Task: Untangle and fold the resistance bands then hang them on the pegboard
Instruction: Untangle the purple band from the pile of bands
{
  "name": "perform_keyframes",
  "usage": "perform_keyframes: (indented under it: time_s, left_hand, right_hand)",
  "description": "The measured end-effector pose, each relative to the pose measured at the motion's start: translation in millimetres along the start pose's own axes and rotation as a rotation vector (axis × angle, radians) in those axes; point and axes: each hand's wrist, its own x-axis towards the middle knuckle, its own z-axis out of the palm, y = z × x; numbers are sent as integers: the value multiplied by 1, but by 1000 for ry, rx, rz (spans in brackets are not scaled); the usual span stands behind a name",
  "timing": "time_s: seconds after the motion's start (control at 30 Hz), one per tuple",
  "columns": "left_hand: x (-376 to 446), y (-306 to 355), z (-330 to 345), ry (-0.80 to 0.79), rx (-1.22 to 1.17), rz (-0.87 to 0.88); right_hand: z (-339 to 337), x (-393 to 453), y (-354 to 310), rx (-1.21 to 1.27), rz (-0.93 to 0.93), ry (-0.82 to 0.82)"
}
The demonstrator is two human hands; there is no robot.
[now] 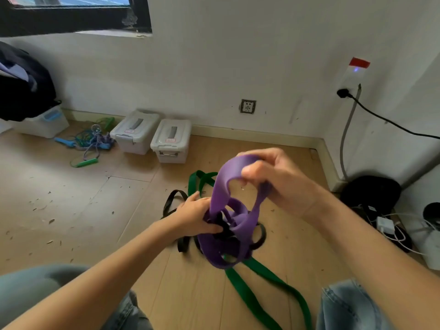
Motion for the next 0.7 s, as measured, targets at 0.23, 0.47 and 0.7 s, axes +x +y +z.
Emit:
perform_keyframes:
  time_s: [0.23,0.47,0.7]
  left_hand:
    - [-4,8,-31,146,-592,-383]
    - [-13,31,-73,346,-1227,-388]
    - [-32,51,-94,-11,-1576,-149]
  right_hand:
    - [-54,-6,19,-1430,595,215]
    - [-20,-2,24,-682,336,-175]
    - [19,11,63,-796,57,262]
